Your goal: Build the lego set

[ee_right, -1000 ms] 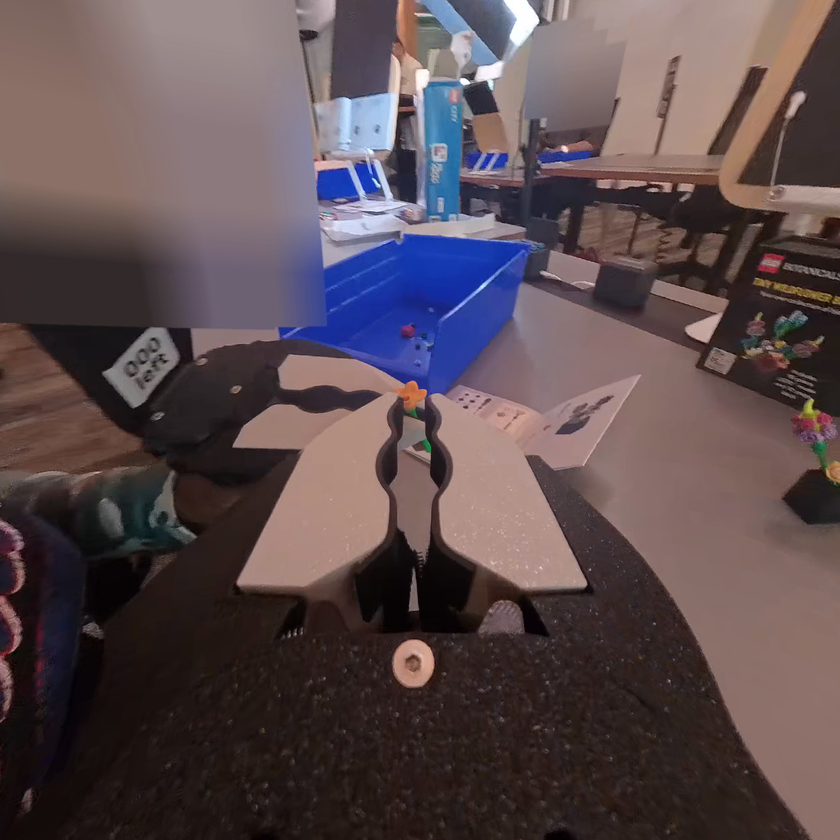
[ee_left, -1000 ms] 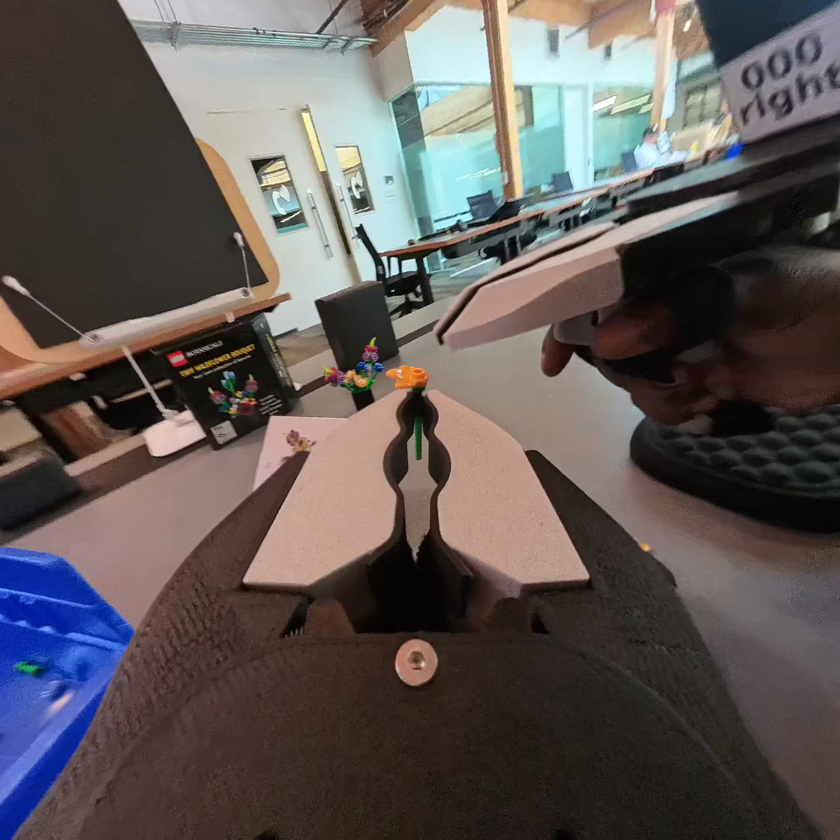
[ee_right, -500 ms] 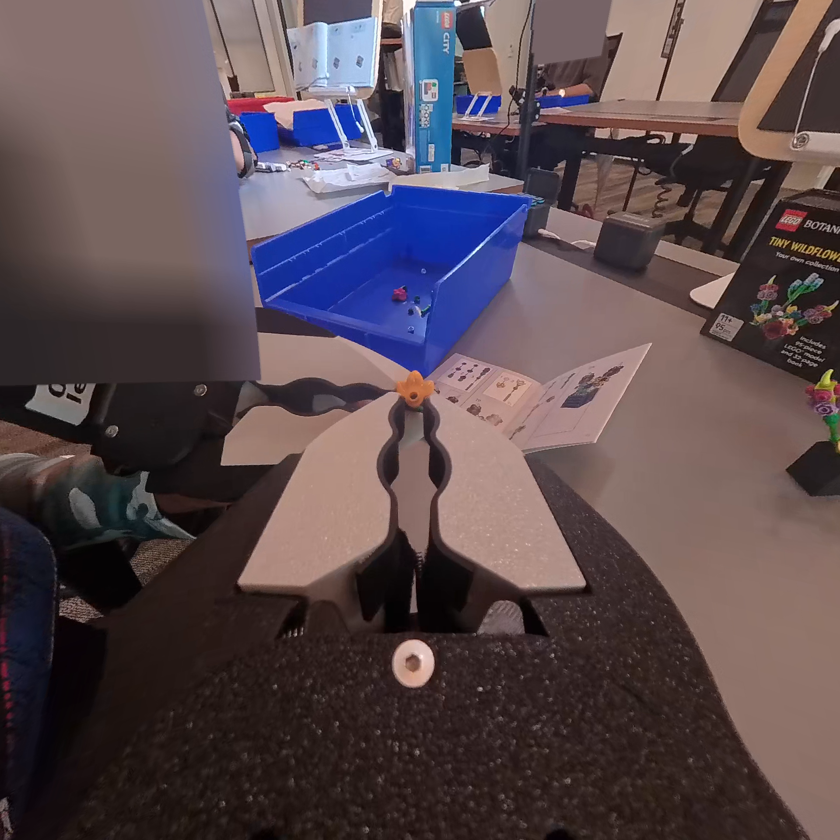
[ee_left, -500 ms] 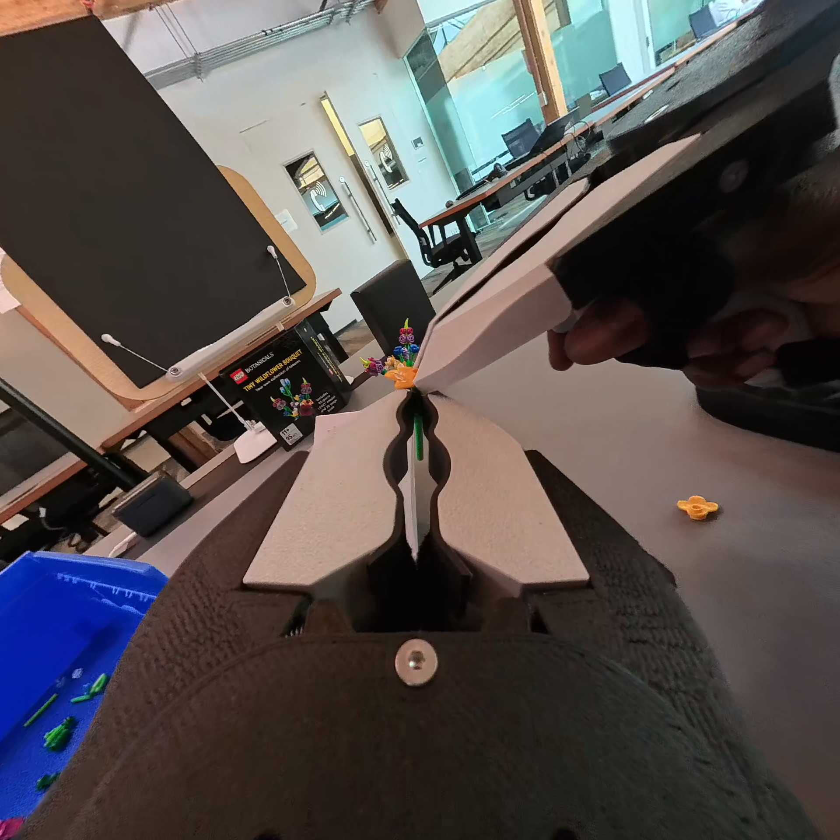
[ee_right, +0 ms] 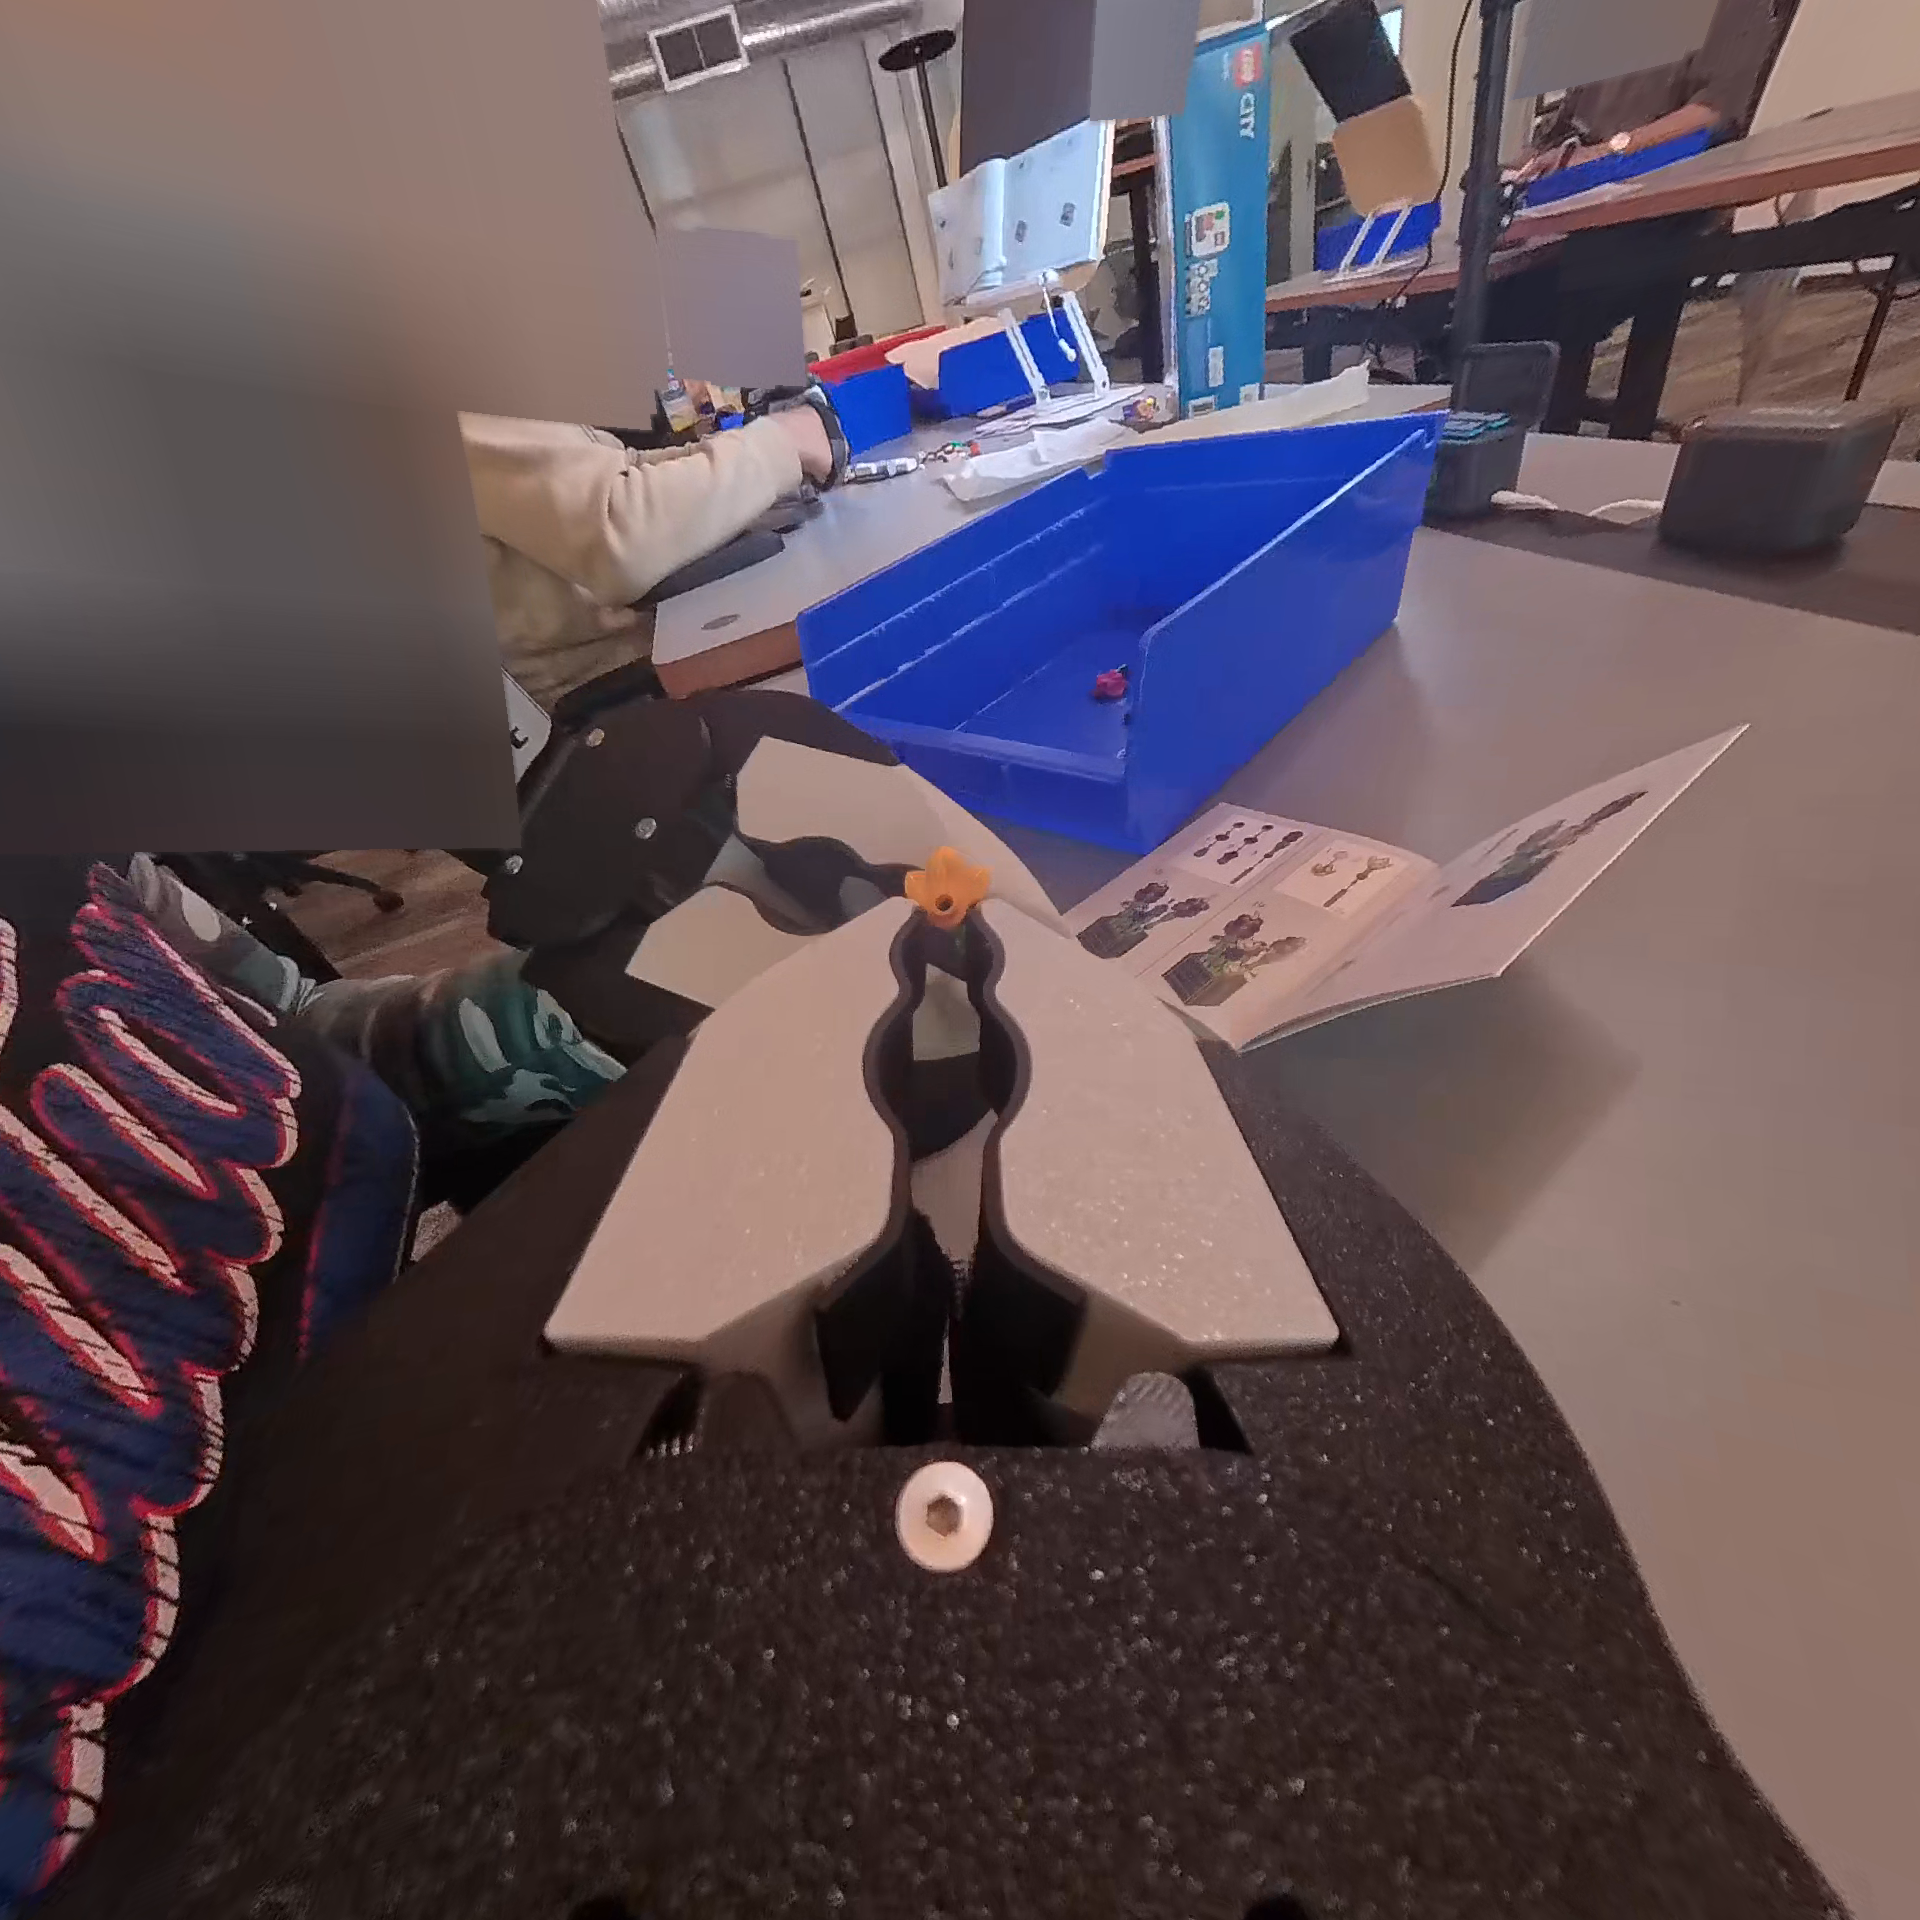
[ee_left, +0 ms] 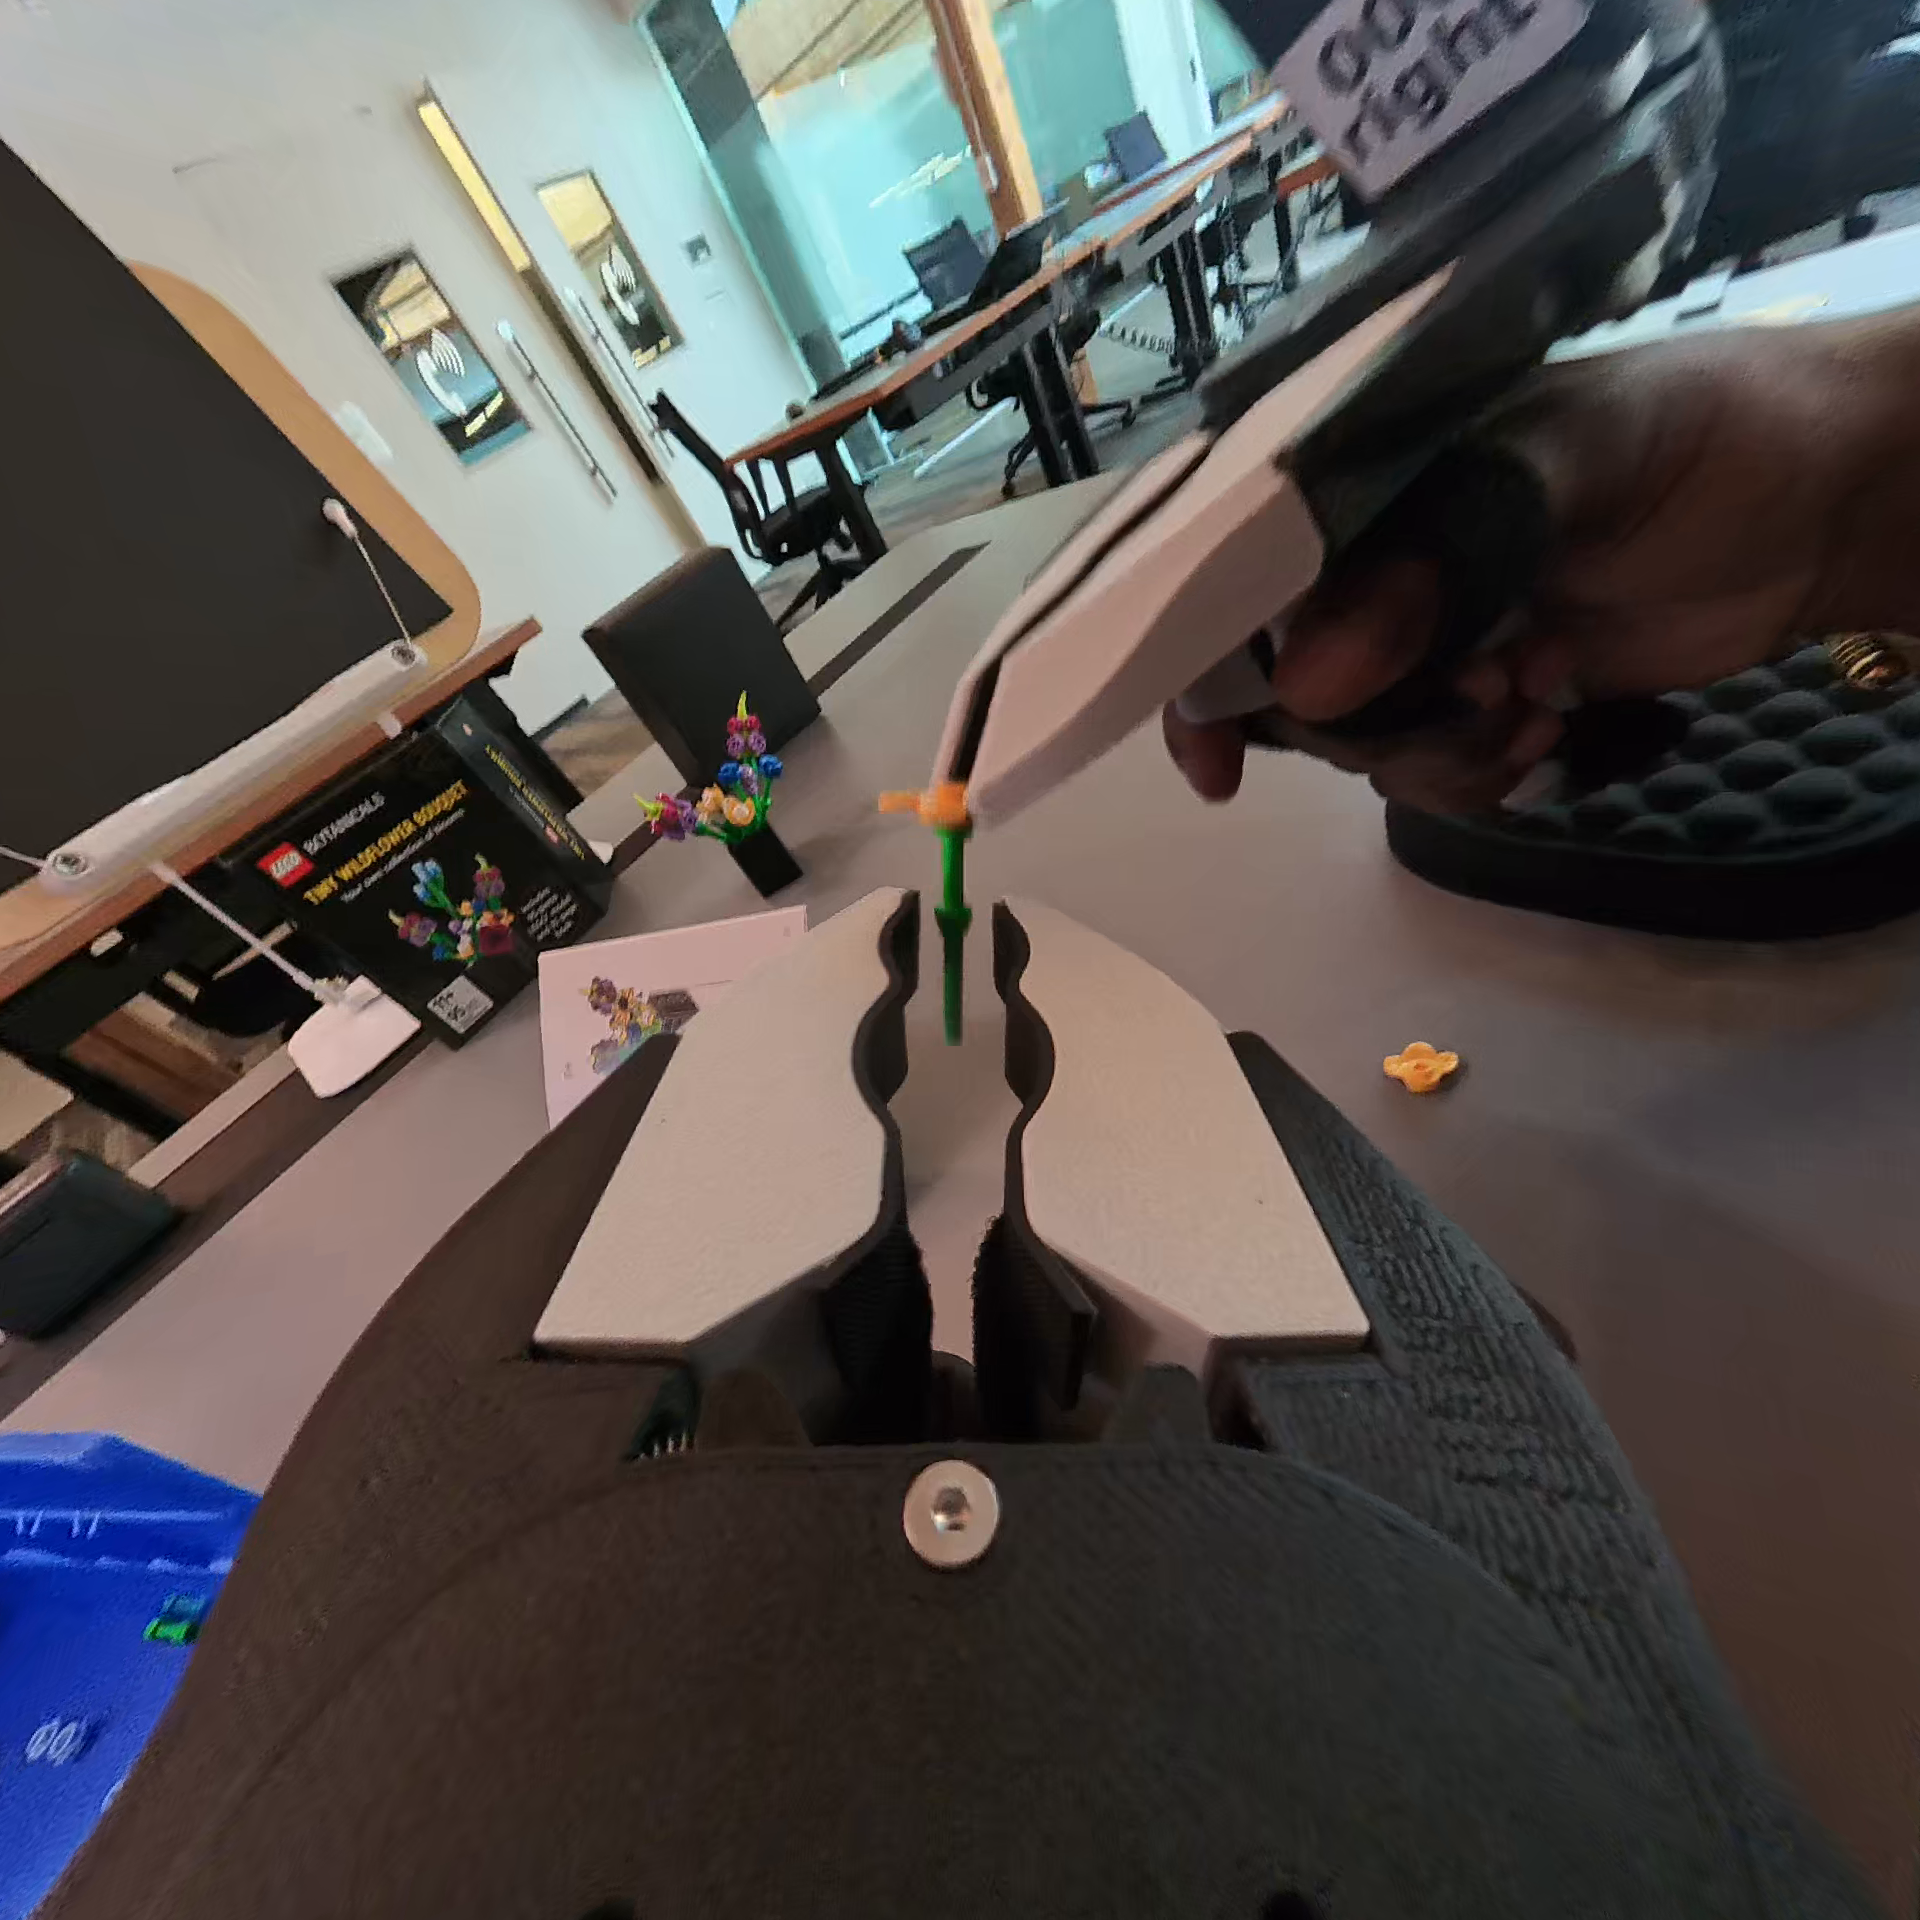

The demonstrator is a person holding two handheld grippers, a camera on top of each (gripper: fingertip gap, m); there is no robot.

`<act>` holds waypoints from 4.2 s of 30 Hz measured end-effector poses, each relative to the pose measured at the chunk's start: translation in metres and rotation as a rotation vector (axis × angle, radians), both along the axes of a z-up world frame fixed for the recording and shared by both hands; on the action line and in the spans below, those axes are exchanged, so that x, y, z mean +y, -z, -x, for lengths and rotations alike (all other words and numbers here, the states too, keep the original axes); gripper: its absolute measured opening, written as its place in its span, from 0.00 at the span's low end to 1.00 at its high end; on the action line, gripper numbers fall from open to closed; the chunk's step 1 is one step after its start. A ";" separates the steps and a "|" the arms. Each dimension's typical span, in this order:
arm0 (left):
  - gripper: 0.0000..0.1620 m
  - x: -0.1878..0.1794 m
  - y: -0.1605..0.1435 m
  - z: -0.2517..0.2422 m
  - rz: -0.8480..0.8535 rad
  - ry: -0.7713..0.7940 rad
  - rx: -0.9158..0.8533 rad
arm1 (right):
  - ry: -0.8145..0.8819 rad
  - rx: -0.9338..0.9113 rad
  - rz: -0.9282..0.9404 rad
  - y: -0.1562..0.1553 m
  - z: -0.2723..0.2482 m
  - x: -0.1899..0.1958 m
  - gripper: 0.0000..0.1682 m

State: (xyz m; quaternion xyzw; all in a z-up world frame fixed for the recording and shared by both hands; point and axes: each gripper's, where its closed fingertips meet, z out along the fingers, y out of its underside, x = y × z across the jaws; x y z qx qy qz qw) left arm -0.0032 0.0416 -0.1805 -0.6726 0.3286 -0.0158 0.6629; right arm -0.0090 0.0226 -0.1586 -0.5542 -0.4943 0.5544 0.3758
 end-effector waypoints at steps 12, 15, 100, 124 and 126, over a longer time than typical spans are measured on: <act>0.02 -0.003 -0.001 -0.005 0.014 0.045 -0.066 | 0.002 -0.080 -0.066 0.008 -0.001 -0.002 0.05; 0.02 -0.002 -0.001 -0.001 0.040 0.059 -0.166 | -0.017 -0.217 -0.113 0.019 -0.012 -0.001 0.12; 0.02 -0.006 0.022 -0.017 0.189 0.182 -0.126 | 0.093 -0.628 0.750 0.103 -0.163 0.004 0.10; 0.02 -0.006 0.024 -0.018 0.187 0.178 -0.109 | 0.191 -0.862 0.098 0.111 -0.165 0.007 0.12; 0.02 -0.006 0.024 -0.018 0.185 0.178 -0.105 | 0.201 -0.878 0.017 0.111 -0.165 0.007 0.12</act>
